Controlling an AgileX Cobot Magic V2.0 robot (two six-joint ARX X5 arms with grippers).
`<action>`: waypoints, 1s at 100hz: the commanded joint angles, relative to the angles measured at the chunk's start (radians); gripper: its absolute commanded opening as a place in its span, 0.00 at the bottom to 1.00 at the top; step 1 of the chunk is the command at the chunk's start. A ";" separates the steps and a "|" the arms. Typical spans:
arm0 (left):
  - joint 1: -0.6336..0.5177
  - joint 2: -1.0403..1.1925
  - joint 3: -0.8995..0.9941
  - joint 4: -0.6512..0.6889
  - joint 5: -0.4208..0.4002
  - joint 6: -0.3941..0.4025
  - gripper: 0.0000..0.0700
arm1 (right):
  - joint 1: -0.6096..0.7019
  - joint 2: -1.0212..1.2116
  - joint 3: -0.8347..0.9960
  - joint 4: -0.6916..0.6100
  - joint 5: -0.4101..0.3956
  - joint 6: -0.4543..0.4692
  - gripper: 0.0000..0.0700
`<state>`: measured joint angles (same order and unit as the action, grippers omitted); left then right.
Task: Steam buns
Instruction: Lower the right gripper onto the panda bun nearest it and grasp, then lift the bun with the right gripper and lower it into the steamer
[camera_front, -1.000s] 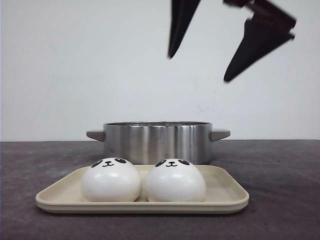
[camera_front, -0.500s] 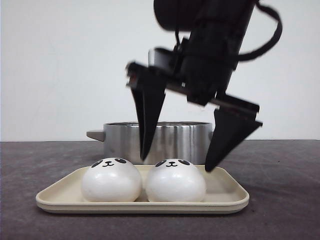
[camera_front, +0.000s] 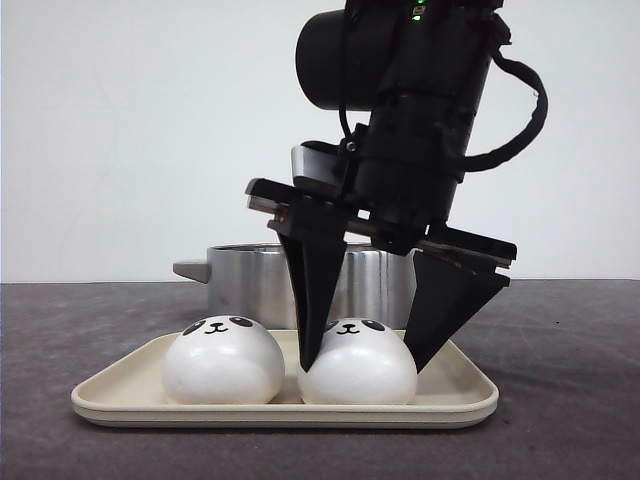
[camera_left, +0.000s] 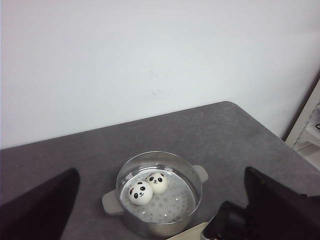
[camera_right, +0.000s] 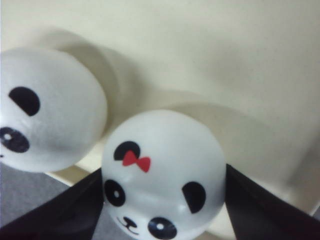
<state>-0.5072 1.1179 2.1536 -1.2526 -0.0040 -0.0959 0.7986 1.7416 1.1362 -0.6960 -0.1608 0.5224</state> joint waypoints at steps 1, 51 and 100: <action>-0.006 0.006 0.027 0.011 -0.004 0.006 0.89 | 0.012 0.044 0.008 -0.011 0.005 0.003 0.37; -0.006 0.006 0.027 0.003 -0.004 0.006 0.89 | 0.014 -0.203 0.246 -0.063 0.149 -0.127 0.01; -0.006 0.008 0.027 0.018 -0.004 0.010 0.89 | -0.164 -0.062 0.551 -0.028 0.236 -0.289 0.01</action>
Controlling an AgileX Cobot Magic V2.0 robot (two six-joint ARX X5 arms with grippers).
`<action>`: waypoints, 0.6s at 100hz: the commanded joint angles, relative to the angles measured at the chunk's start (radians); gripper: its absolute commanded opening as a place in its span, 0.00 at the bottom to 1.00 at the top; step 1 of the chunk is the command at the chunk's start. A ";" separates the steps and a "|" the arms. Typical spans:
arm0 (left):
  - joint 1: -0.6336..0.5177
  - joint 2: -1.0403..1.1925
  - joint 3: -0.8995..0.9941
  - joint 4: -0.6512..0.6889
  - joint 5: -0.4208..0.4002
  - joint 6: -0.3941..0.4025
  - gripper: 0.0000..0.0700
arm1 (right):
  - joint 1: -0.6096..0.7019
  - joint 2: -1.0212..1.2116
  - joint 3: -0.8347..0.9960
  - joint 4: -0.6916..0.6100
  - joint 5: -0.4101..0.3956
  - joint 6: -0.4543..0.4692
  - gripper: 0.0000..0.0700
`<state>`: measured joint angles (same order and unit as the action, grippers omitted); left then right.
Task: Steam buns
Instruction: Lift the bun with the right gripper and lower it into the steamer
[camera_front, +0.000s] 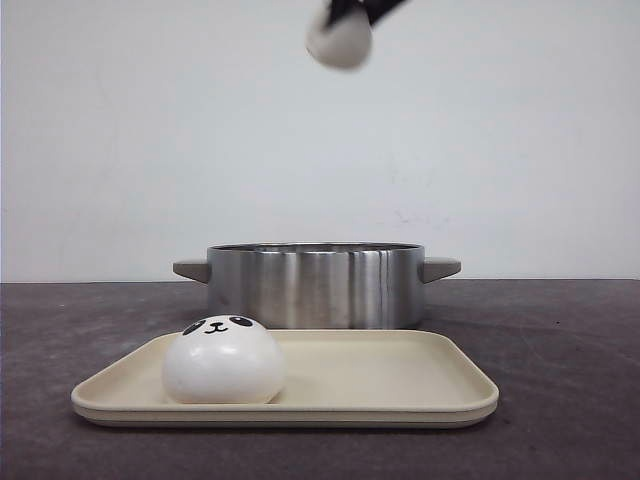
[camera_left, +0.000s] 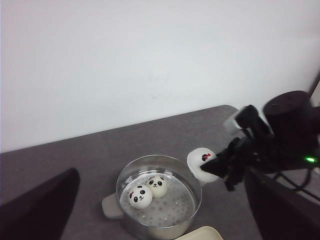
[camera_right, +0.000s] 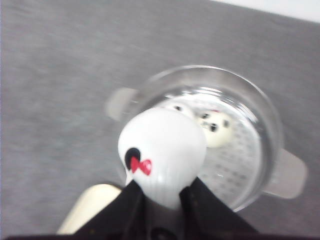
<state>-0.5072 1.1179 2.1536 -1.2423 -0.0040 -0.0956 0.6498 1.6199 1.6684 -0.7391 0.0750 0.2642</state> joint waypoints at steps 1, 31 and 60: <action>-0.006 0.008 0.027 0.008 -0.004 0.009 0.89 | -0.019 0.067 0.019 0.017 0.000 -0.031 0.01; -0.006 0.008 0.027 0.006 -0.004 0.008 0.89 | -0.084 0.292 0.019 0.116 -0.052 -0.037 0.01; -0.006 0.008 0.027 -0.013 -0.008 0.008 0.89 | -0.084 0.428 0.020 0.126 -0.048 -0.040 0.02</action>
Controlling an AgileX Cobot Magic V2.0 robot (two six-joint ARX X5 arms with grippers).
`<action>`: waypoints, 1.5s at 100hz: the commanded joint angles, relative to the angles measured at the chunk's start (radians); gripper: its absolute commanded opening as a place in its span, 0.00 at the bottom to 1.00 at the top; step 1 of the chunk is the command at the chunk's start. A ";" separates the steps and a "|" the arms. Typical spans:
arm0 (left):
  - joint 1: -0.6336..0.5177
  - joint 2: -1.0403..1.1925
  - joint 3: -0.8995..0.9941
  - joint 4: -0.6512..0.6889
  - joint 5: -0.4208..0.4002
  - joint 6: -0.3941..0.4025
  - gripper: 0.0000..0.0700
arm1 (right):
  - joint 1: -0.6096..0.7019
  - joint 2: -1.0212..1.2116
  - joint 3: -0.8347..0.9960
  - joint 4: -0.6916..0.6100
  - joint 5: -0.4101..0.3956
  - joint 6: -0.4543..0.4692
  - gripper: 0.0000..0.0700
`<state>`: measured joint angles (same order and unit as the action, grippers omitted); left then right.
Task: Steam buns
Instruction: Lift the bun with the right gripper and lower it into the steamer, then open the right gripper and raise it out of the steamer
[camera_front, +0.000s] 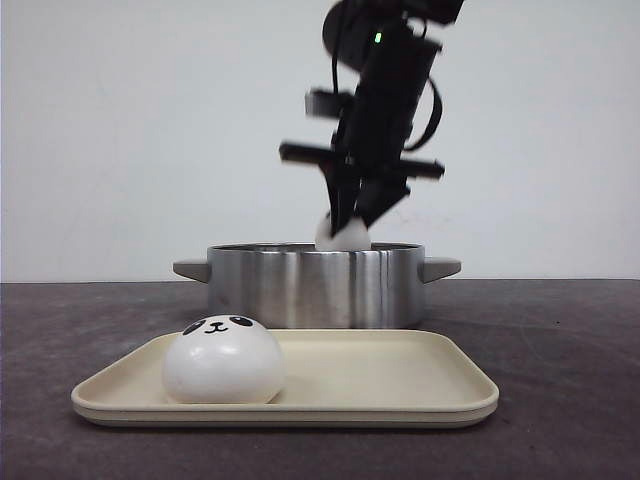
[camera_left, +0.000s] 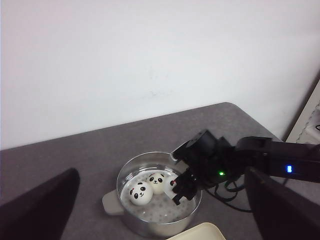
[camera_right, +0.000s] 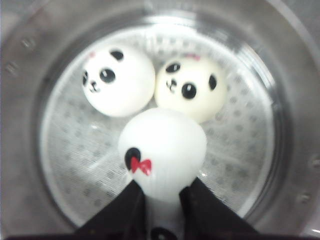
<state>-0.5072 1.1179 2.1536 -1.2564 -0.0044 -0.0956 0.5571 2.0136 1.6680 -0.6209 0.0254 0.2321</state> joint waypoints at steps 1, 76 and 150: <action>-0.006 0.008 0.027 -0.001 -0.008 0.008 0.89 | 0.009 0.037 0.020 0.008 0.001 -0.008 0.02; -0.006 0.008 0.026 -0.064 -0.026 0.026 0.89 | 0.000 0.055 0.034 -0.042 0.005 -0.012 0.79; -0.016 -0.036 -0.721 0.099 0.158 -0.082 0.89 | 0.218 -0.601 0.191 -0.159 0.002 -0.016 0.02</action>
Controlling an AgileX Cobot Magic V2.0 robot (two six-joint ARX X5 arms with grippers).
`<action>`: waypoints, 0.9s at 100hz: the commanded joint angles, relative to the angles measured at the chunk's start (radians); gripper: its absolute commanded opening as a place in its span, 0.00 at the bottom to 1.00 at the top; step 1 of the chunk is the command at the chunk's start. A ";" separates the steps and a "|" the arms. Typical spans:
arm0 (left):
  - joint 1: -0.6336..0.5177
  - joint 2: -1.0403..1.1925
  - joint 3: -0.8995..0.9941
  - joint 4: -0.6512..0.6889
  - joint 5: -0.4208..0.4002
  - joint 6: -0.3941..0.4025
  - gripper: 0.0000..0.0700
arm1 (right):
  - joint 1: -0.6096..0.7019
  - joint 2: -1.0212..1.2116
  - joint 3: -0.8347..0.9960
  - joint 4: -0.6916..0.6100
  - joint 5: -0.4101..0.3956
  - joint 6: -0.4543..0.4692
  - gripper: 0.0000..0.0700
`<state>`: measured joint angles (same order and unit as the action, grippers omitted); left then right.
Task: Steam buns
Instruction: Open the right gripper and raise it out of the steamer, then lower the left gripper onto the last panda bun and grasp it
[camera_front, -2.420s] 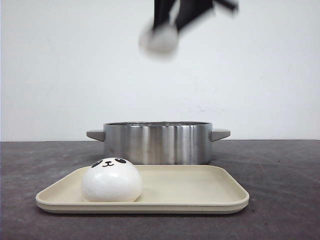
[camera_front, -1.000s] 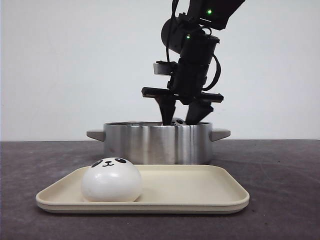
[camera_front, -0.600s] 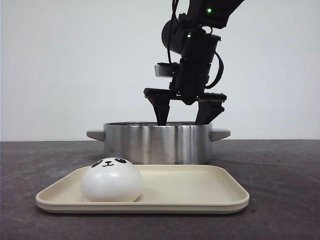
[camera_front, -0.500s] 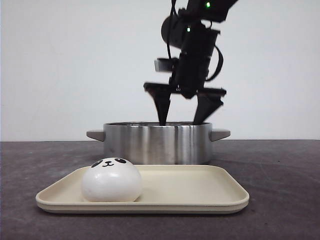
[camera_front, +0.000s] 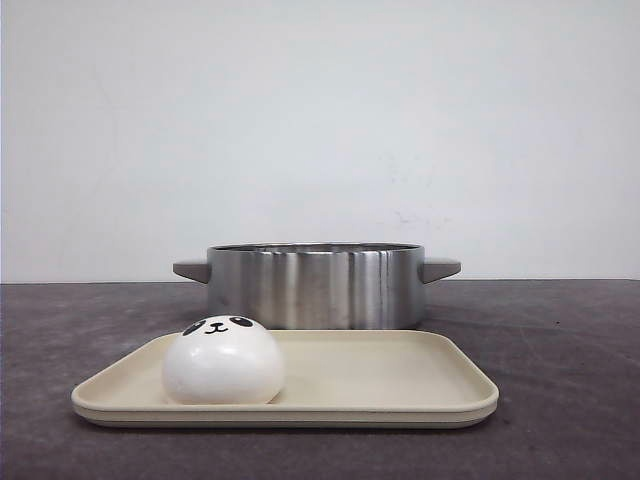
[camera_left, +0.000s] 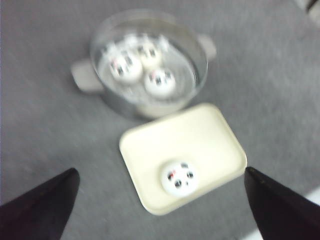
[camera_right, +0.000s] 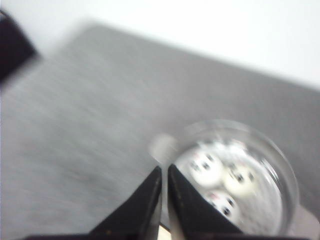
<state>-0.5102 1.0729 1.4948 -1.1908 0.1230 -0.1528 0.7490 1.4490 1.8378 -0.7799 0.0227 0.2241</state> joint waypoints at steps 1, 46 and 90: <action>-0.015 0.011 -0.084 0.043 0.039 -0.026 0.89 | 0.031 -0.046 0.021 0.000 0.005 -0.008 0.02; -0.142 0.191 -0.480 0.349 0.123 -0.139 0.90 | 0.101 -0.255 0.021 -0.016 0.012 -0.007 0.02; -0.234 0.475 -0.480 0.546 0.083 -0.251 0.90 | 0.130 -0.254 0.017 -0.060 0.011 0.033 0.02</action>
<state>-0.7315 1.5139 0.9997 -0.6708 0.2230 -0.3683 0.8616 1.1870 1.8385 -0.8490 0.0307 0.2409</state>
